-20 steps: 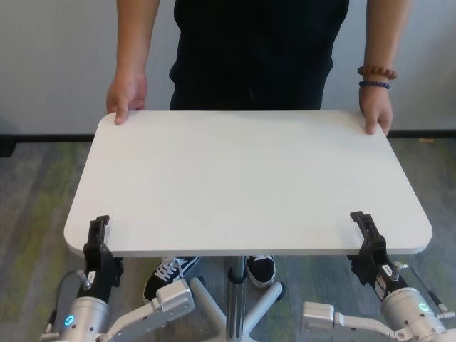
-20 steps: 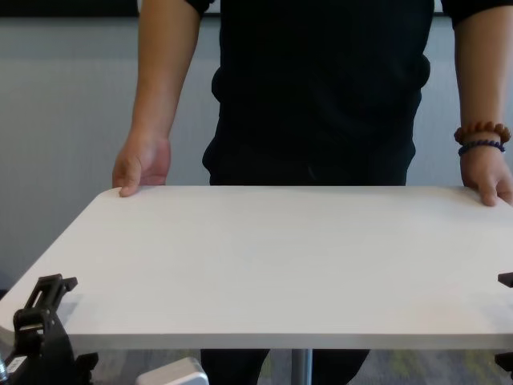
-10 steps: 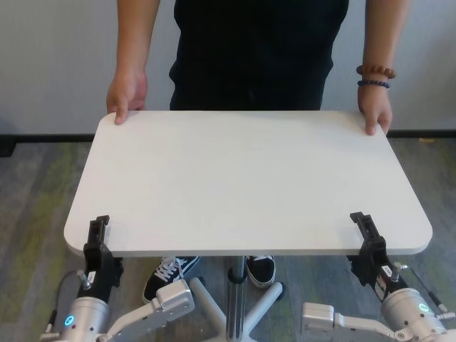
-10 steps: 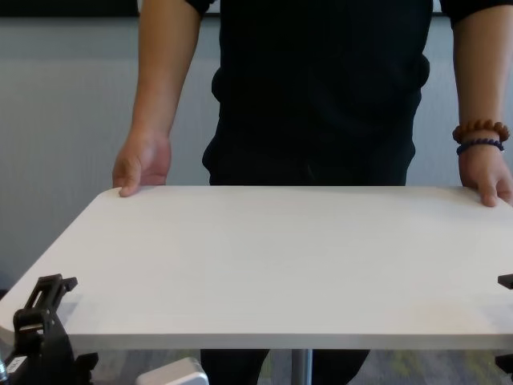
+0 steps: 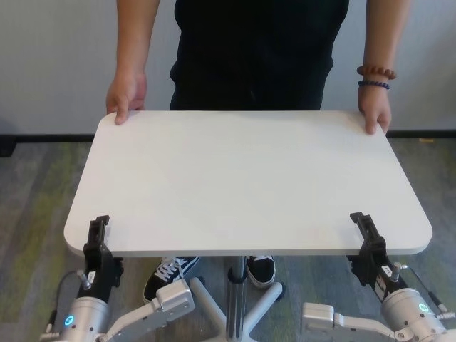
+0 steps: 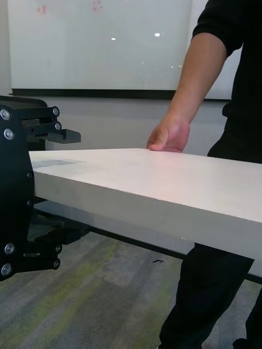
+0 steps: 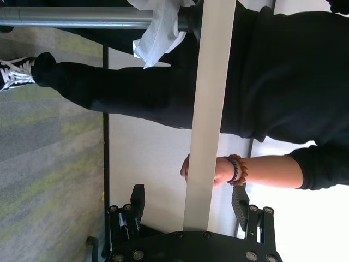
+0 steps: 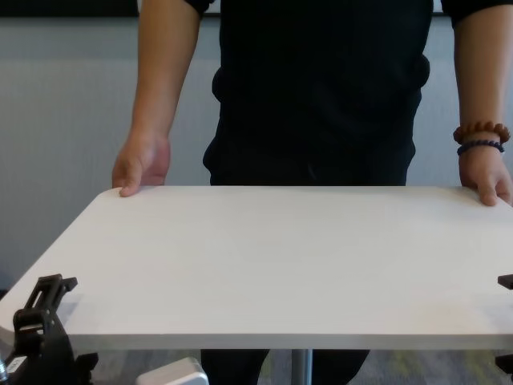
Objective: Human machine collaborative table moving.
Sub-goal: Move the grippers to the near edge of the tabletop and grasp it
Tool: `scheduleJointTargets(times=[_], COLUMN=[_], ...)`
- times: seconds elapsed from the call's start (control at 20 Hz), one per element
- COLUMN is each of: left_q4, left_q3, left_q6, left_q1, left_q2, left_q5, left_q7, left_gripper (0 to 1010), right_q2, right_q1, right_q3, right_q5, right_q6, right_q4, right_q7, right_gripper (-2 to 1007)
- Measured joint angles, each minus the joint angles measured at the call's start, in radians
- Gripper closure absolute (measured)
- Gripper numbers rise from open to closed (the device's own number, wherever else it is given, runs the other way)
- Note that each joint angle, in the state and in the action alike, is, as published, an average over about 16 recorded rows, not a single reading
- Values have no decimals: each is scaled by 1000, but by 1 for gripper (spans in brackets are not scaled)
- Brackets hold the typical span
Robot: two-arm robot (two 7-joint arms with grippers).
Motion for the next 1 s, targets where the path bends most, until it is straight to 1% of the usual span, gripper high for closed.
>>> scheduleJointTargets(times=[1.0], left_q4=[0], left_q3=[0], left_q6=[0], left_q1=[0], left_q2=[0], left_q5=[0], left_q7=[0], left_gripper=[10], right_q2=[1], right_q1=[1], right_q3=[-1], right_q5=[1], right_q6=[1], right_q4=[-1], right_q7=[1], right_gripper=[4])
